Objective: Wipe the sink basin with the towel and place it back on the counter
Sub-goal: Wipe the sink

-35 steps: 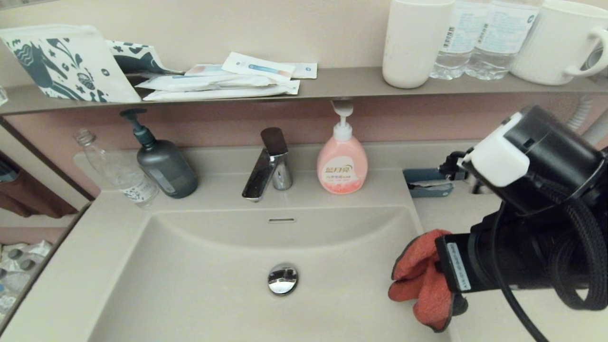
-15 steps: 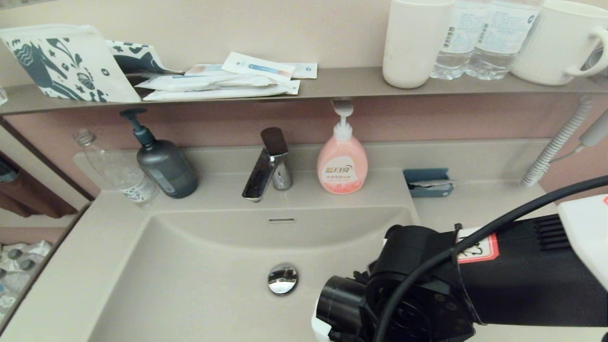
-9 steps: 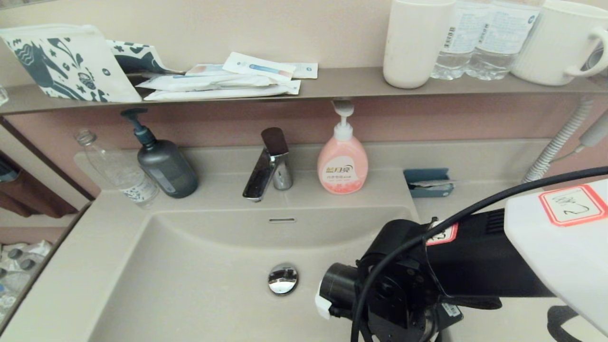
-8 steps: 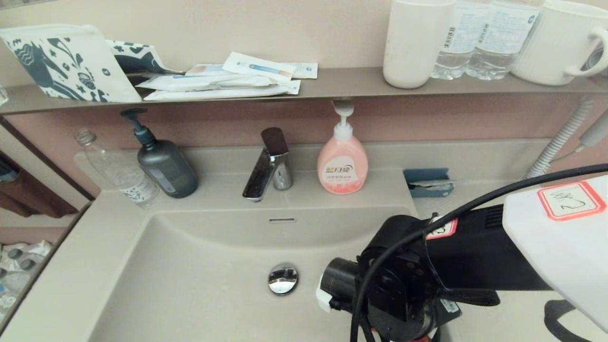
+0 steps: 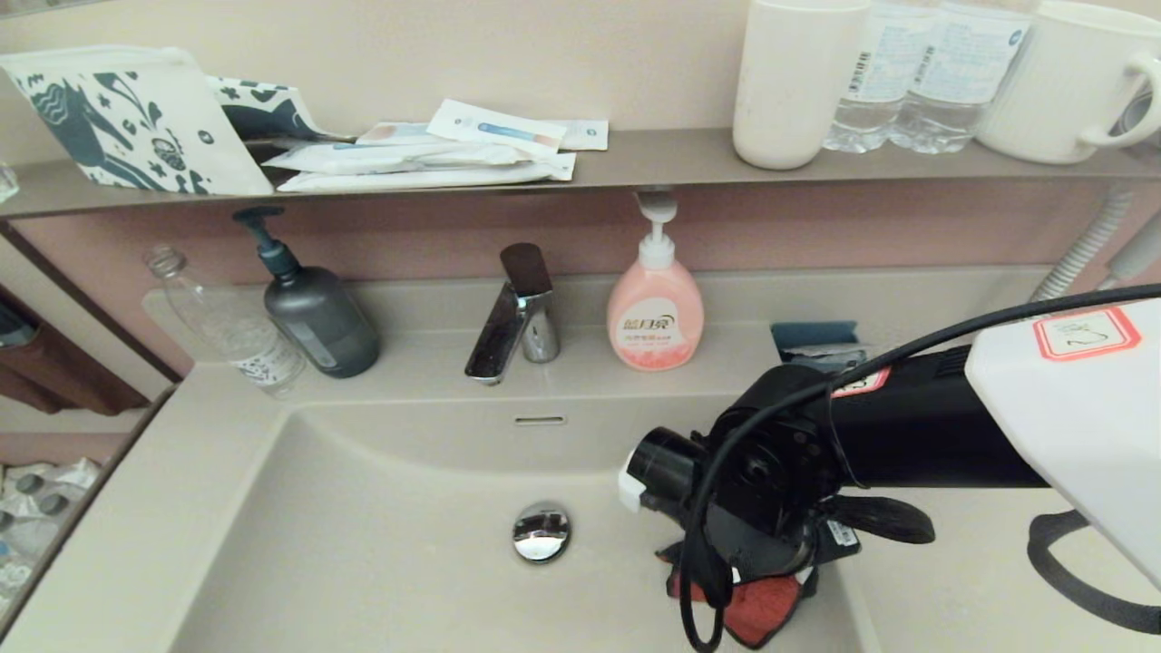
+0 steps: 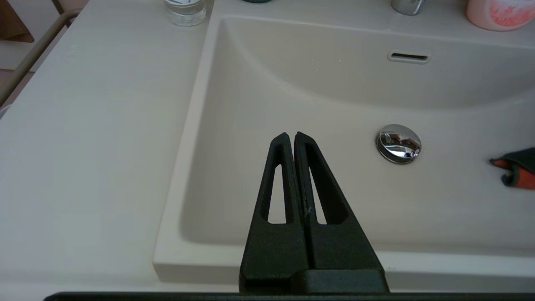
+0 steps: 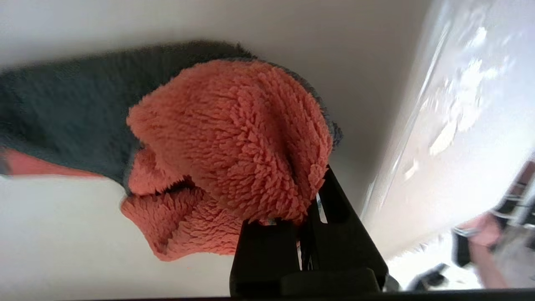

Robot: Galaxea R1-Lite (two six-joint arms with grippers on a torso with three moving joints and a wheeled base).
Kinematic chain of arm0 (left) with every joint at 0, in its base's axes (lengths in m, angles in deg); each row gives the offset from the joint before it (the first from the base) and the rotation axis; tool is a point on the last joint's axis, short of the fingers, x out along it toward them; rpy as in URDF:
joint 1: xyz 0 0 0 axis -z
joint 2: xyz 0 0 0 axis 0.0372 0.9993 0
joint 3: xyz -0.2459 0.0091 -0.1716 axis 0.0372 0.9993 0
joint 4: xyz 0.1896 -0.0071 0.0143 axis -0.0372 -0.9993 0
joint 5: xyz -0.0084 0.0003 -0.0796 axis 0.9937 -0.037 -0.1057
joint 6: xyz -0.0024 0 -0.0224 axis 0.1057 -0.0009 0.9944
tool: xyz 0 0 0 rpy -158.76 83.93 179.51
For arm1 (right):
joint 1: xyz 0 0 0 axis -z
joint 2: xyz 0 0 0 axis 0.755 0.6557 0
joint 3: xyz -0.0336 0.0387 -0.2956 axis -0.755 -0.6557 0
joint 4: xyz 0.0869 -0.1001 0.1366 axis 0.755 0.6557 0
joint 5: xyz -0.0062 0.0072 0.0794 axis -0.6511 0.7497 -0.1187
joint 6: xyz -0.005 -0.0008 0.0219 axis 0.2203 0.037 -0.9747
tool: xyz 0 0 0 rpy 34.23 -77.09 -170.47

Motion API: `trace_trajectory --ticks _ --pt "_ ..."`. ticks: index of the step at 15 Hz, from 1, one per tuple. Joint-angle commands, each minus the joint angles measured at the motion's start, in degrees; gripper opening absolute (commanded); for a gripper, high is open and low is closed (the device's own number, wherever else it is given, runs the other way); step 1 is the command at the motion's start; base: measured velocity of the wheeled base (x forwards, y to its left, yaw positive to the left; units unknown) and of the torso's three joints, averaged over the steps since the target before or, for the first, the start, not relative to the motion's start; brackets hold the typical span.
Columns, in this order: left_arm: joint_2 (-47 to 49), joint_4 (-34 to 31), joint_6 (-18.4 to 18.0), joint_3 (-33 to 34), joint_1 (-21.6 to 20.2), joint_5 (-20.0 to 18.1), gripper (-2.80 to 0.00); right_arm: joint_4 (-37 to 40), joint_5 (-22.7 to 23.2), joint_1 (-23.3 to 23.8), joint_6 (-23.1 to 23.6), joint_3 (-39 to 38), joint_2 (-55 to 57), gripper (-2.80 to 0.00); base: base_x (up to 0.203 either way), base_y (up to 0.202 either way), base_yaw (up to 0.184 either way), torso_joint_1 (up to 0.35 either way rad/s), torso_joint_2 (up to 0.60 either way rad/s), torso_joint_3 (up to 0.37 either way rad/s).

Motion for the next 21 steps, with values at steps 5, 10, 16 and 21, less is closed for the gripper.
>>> trace_trajectory --ticks 5,10,16,21 --pt "0.07 0.02 0.03 0.00 -0.01 0.02 -2.80 -7.34 -1.01 5.34 1.46 0.79 0.06 -2.80 0.000 0.000 0.000 0.000 0.00 0.000" --pt "0.07 0.02 0.03 0.00 -0.01 0.02 -2.80 -10.61 -1.14 8.78 1.50 7.86 0.54 -2.80 0.000 0.000 0.000 0.000 0.00 0.000" --pt "0.07 0.02 0.07 -0.07 -0.01 0.02 -2.80 -7.24 -1.10 8.97 1.82 9.01 -6.27 -2.80 0.000 0.000 0.000 0.000 0.00 0.000" --pt "0.07 0.02 -0.02 0.00 -0.01 0.02 -2.80 -0.49 -1.04 11.01 1.92 5.10 -21.42 -2.80 0.000 0.000 0.000 0.000 0.00 0.000"
